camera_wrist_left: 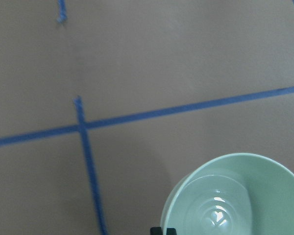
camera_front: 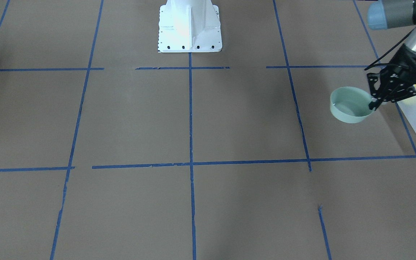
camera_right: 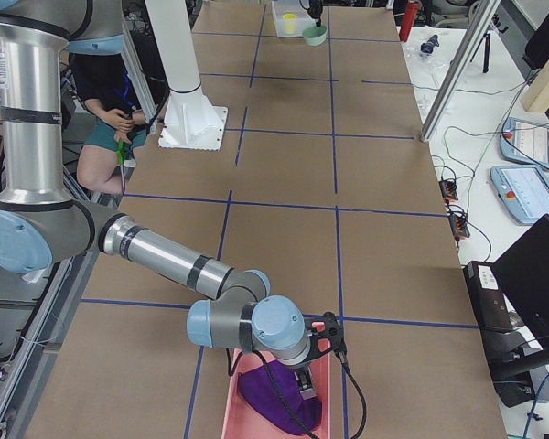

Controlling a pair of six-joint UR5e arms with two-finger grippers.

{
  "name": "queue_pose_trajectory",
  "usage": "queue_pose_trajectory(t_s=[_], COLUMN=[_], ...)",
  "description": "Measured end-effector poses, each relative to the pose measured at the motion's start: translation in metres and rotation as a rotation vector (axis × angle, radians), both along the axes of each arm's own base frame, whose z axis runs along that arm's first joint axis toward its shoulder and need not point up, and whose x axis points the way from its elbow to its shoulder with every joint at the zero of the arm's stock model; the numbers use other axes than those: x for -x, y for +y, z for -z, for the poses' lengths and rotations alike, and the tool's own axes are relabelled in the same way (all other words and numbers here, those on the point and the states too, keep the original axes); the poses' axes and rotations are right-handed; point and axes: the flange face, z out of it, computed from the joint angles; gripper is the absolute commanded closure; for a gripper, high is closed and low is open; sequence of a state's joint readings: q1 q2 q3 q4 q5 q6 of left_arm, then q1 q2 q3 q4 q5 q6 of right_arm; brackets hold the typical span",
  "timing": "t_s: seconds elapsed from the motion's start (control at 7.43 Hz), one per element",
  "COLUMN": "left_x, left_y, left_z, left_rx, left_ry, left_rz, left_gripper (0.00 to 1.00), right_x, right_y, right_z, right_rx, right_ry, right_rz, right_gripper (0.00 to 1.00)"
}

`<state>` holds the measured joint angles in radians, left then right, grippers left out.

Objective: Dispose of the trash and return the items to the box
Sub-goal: 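Lift the green bowl and carry it toward the clear bin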

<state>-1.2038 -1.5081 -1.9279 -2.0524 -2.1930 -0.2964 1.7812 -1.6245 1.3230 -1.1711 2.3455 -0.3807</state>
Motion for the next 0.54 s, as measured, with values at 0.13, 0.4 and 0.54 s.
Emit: queue_pose_trajectory(t_s=[0.13,0.4,0.54], left_x=[0.053,0.153,0.188], left_y=[0.005,0.015,0.026], left_z=[-0.043,-0.145,-0.193], left_rx=[-0.056,-0.119,-0.125], left_ry=[-0.075,-0.217,-0.262], left_rz=[-0.031,-0.089,-0.123], left_gripper=[1.0,1.0,1.0], right_x=[0.001,0.003,0.004], right_y=[0.0,-0.001,-0.002], right_z=[0.0,0.001,0.002], right_rx=[-0.001,-0.004,-0.006], right_ry=[0.0,0.0,-0.001], right_rz=[0.001,0.006,0.011], right_gripper=[0.0,0.0,0.0])
